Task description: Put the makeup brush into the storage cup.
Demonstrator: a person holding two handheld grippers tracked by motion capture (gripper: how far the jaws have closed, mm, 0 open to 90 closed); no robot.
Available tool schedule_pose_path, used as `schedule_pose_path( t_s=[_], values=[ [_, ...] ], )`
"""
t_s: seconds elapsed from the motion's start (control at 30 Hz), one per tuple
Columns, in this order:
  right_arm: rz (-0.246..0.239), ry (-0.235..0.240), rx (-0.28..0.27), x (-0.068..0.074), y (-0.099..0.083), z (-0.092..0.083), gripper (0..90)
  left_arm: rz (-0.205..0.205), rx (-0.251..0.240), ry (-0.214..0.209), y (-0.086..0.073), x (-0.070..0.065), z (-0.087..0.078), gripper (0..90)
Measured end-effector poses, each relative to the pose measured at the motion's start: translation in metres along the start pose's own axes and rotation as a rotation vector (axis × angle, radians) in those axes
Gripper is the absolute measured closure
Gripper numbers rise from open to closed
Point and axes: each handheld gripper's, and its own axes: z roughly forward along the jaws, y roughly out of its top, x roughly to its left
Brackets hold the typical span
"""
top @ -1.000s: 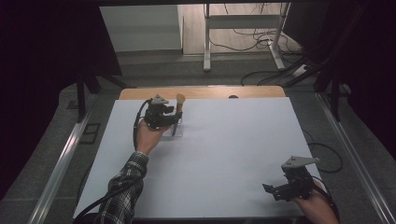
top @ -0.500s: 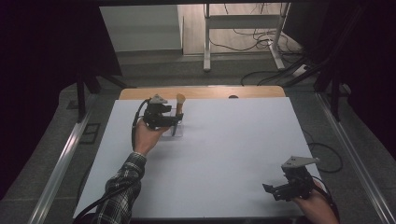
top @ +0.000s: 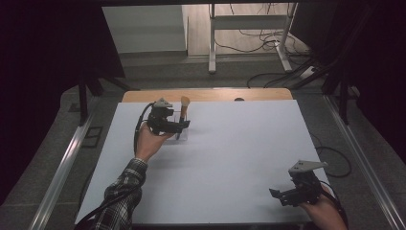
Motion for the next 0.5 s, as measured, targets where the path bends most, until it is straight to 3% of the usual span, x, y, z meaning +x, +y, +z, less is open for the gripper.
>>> schedule_pose_path(
  t_s=[0.27, 0.5],
  values=[
    [0.001, 0.0, 0.001, 0.0, 0.0, 0.0, 0.0, 0.003, 0.0, -0.038, -0.003, -0.002, -0.006, 4.8],
    [-0.002, -0.001, 0.0, 0.0, 0.0, 0.0, 0.0, 0.007, -0.001, -0.037, -0.005, -0.005, -0.011, 2.5]
  ],
)
